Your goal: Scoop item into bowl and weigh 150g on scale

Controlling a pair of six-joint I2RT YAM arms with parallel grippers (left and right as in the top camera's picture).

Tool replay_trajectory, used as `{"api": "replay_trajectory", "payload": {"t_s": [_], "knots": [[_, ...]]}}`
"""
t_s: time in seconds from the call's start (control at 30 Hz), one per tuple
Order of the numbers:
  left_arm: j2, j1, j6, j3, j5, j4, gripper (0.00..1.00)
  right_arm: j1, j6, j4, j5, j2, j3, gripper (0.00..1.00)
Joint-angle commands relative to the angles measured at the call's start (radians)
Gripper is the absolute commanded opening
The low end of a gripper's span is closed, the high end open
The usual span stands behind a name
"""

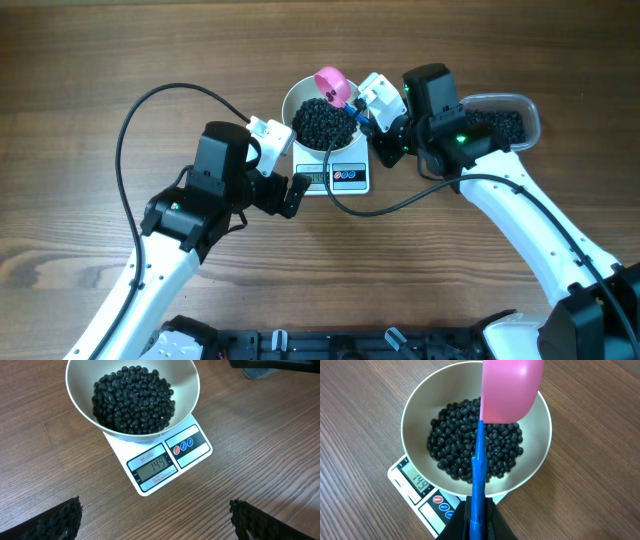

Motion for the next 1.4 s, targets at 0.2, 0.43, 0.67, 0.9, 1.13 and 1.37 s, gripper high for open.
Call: {"api": "replay_trajectory", "payload": {"t_s": [0.2, 0.43, 0.67, 0.9, 1.13, 1.37], "knots": [[0.008, -0.003, 0.011, -0.005, 0.009, 0.000, 1.00, 0.002, -0.086, 0.010, -0.008, 0.009, -0.002, 0.04], [0.008, -0.003, 0.011, -0.005, 0.009, 0.000, 1.00, 0.018, -0.156, -0.027, -0.098, 0.009, -0.002, 0.04], [0.008, -0.003, 0.011, -0.005, 0.009, 0.000, 1.00, 0.018, -0.053, -0.013, 0.033, 0.009, -0.002, 0.04], [0.008, -0.003, 0.011, -0.005, 0.008, 0.000, 1.00, 0.008, -0.023, -0.011, 0.037, 0.009, -0.002, 0.04], [0.008, -0.003, 0.011, -0.005, 0.009, 0.000, 1.00, 0.007, 0.012, -0.009, 0.024, 0.009, -0.002, 0.04], [0.008, -0.003, 0.011, -0.005, 0.008, 0.000, 1.00, 0.008, 0.014, -0.005, 0.022, 0.009, -0.002, 0.04]]}}
